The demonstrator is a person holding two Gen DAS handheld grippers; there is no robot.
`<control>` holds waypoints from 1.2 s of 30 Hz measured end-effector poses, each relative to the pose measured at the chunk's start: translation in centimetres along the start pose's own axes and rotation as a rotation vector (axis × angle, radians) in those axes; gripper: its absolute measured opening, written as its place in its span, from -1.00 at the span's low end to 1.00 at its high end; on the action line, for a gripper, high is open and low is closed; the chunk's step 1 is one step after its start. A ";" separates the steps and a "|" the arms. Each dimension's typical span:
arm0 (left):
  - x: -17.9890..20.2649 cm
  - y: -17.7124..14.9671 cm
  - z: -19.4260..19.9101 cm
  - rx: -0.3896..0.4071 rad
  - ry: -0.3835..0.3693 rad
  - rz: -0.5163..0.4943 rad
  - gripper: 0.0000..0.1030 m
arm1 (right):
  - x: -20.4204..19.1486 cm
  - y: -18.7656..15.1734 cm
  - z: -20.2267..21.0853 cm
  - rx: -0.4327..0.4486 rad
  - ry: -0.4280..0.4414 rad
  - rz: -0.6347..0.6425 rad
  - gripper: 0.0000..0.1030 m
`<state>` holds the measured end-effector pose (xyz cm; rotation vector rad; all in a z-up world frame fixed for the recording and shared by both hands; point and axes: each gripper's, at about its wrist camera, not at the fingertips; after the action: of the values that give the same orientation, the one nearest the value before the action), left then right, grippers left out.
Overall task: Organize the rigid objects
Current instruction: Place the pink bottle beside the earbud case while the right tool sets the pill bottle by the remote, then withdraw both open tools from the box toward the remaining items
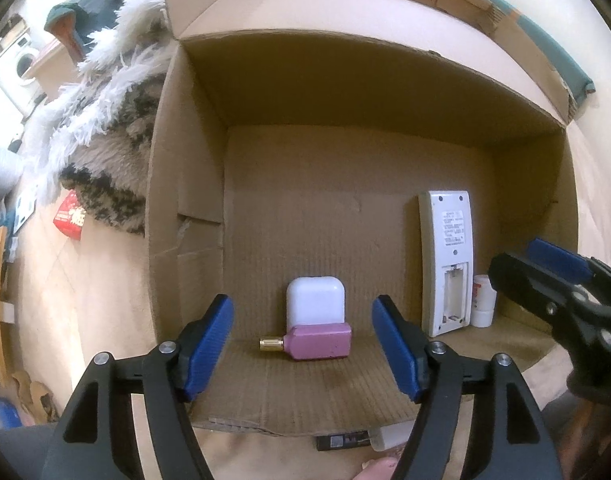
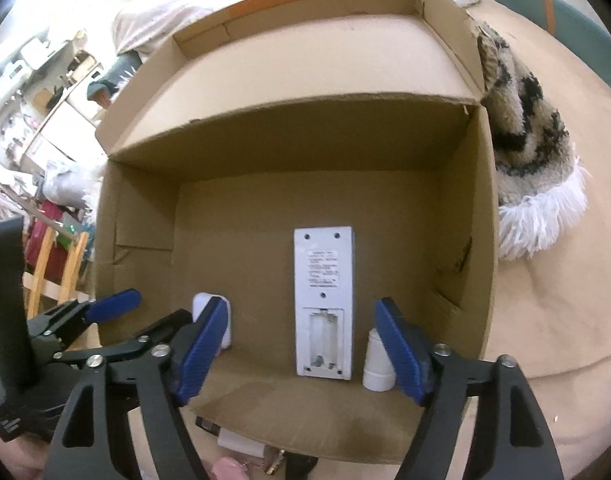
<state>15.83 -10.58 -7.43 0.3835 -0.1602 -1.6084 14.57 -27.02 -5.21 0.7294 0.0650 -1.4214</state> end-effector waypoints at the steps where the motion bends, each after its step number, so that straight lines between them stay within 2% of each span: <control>1: 0.0 -0.2 0.1 0.000 -0.001 0.001 0.34 | -0.1 0.0 0.0 0.002 -0.001 0.006 0.66; 11: -0.9 0.2 1.3 0.013 -0.030 0.013 0.35 | -0.4 0.2 -0.4 0.010 -0.013 0.012 0.66; 18: -2.1 0.2 3.9 0.047 -0.040 0.024 0.35 | -0.4 0.0 1.3 0.068 -0.002 -0.010 0.66; 24: -3.4 -1.2 5.9 0.062 -0.054 0.070 0.35 | -0.5 -1.2 3.0 0.097 0.025 -0.046 0.66; 29: -4.3 -3.5 7.3 0.096 -0.031 0.084 0.35 | -1.4 -3.1 4.1 0.110 0.021 -0.026 0.66; 36: -5.3 -6.9 6.7 0.060 -0.046 0.109 0.35 | -1.6 -6.4 4.5 0.090 0.046 -0.065 0.66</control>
<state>7.22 -5.68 -2.69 0.3773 -0.2605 -1.5082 6.78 -27.65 -3.61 0.8408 0.0616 -1.4765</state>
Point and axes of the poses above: each gripper's, at about its wrist camera, not at the fingertips, and z roughly against the way its jaws point, x to its right, y to its top, and after that the axes turned 12 degrees about y, right-handed
